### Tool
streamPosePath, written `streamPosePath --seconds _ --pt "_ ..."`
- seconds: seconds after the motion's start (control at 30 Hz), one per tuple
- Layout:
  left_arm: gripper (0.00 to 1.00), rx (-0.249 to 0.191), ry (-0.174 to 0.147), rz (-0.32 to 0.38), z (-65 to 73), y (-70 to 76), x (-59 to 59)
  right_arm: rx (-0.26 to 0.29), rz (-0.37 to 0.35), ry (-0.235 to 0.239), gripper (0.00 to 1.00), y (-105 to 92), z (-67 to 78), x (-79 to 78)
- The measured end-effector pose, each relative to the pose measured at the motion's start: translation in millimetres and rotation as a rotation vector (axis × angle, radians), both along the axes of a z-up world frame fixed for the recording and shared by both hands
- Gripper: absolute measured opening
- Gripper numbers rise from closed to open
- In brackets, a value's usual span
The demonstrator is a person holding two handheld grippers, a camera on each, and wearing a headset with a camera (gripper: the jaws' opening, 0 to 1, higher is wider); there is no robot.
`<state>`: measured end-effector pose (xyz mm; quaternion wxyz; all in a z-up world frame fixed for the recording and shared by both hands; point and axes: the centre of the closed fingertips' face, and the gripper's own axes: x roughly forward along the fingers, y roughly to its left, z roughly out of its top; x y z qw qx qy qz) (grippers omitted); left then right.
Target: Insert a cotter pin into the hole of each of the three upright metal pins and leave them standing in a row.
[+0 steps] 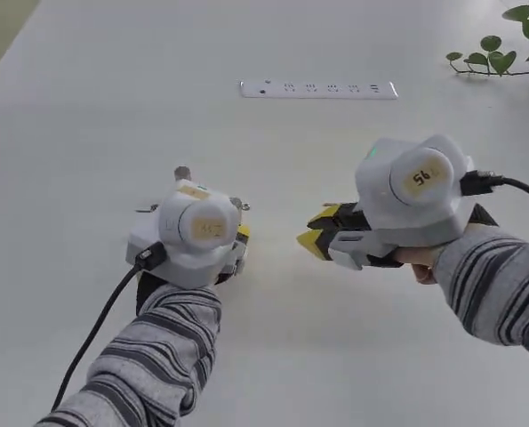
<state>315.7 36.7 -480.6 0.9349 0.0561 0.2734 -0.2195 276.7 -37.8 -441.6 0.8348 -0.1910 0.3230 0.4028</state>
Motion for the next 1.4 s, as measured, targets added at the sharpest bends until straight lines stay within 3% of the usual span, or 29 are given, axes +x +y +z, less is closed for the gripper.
streamPosePath --seconds 0.2,0.67,0.97,1.17,1.23,1.3,1.4 --pt "0.09 0.002 0.008 0.003 -4.0 -1.6 -1.4 -0.006 -0.006 0.003 0.07 -2.5 -1.9 -1.9" --pt "0.1 0.016 -0.02 0.008 -3.9 -4.9 1.8 -0.011 -0.03 0.028 0.07 -8.0 -9.2 -2.9" --pt "0.11 -0.003 -0.001 0.001 -5.1 -5.5 0.9 -0.014 -0.044 0.034 0.08 -11.6 -10.1 -1.6" --pt "0.19 0.011 0.034 0.014 -9.5 0.6 -9.2 -0.004 -0.055 0.038 0.14 -12.3 -5.8 -0.3" --pt "0.22 -0.023 0.038 0.017 -5.6 2.7 -17.2 0.017 -0.064 0.036 0.16 -9.9 -0.6 1.7" --pt "0.25 -0.027 0.029 0.015 -1.9 6.4 -23.2 0.03 -0.067 0.037 0.17 -7.4 2.1 2.6" --pt "0.3 -0.014 0.028 -0.019 -1.9 9.0 -32.4 0.103 -0.078 0.037 0.21 4.5 12.4 4.1"
